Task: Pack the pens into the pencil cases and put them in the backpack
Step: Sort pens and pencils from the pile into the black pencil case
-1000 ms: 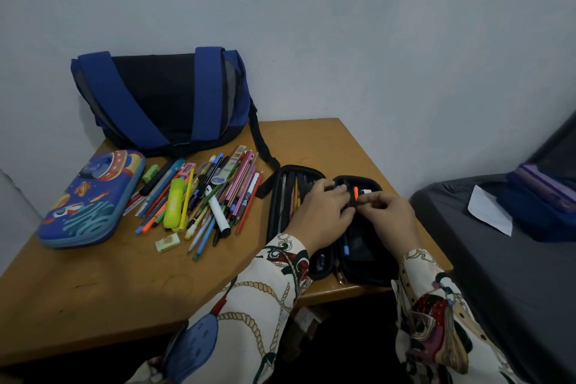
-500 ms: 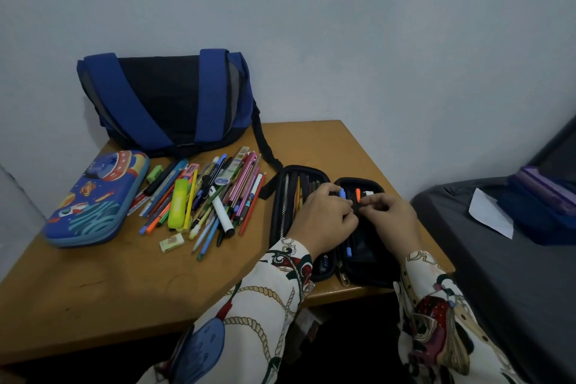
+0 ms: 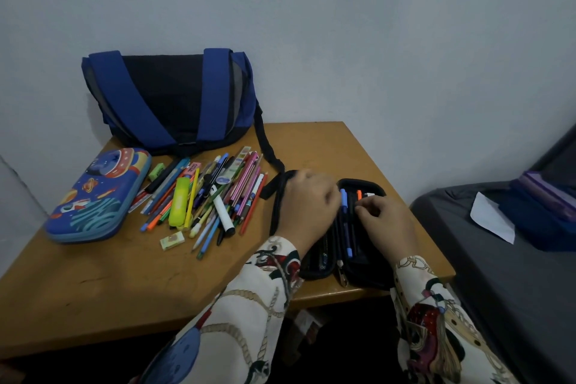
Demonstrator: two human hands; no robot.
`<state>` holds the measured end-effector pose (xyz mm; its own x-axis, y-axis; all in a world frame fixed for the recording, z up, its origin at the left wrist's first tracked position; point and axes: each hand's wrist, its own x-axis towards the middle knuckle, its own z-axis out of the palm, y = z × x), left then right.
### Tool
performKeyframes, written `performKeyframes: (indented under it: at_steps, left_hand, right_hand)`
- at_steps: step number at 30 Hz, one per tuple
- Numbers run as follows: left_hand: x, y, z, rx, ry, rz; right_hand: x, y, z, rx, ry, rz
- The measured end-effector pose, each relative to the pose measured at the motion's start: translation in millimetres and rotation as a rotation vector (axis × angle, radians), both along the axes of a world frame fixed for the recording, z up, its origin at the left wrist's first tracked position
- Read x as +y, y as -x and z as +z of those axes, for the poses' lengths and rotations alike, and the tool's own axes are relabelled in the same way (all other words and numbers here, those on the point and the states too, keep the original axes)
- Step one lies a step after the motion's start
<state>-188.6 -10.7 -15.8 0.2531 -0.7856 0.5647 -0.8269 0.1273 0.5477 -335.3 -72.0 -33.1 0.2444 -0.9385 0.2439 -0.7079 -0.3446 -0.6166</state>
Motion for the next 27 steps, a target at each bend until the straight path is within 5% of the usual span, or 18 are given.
performKeyframes:
  at_steps: [3,8,12,19,23,27]
  left_hand:
    - [11.3,-31.1,14.5,0.155,-0.038,0.256]
    - [35.1,-68.0,7.5,-0.149,-0.362,0.535]
    - [42.1,-69.1,-3.5,-0.357,-0.505,0.573]
    - [38.8,-67.0,-5.8,-0.442,-0.569,0.561]
    - [37.2,-66.1,0.8,-0.380,-0.575,0.542]
    - [41.5,-61.7,12.0,-0.068,-0.486,0.465]
  right_hand:
    - [0.3,-0.4,1.0,0.019,0.006,0.004]
    - [2.9,-4.4,3.4,0.068,0.032,-0.011]
    - [7.5,-8.4,3.9,0.145,0.148,0.033]
    - [25.9,-35.5,8.2,0.141,0.106,0.147]
    - [33.9,-47.9,3.2,0.235,0.096,0.139]
    - [34.6,-46.2,-0.1,0.140,0.099,0.143]
